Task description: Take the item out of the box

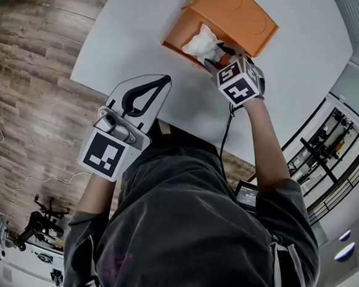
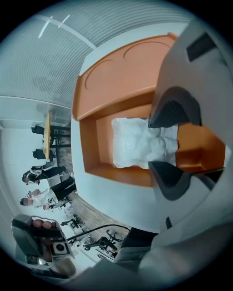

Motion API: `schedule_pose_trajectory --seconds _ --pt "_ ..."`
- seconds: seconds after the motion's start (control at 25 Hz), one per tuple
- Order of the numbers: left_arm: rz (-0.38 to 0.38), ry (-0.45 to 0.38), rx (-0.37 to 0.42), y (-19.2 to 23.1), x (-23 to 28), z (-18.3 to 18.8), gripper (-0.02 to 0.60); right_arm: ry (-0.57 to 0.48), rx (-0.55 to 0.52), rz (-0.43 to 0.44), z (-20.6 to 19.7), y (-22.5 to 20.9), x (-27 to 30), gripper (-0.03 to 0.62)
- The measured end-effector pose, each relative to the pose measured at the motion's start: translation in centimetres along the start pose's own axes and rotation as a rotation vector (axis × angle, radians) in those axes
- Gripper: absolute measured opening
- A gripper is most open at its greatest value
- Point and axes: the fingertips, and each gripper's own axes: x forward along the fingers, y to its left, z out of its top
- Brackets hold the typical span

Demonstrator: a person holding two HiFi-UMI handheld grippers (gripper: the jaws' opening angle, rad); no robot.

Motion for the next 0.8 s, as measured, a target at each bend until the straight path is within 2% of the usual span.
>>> schedule_pose_trajectory --seconds 0.48,0.6,0.8 --pt "0.016 -0.008 -0.005 0.2 -0.5 0.1 0.012 0.063 -0.007 0.008 -0.8 0.0 0.4 0.245" --pt "0.016 -0.008 -0.002 0.1 -0.6 0.2 0.011 0.067 -0.009 0.028 -0.8 0.2 0.6 0.222" --pt "0.013 -0.009 0.005 0.0 -0.7 0.3 0.011 0.052 -0.005 0.053 -0.6 1.0 0.8 0.135"
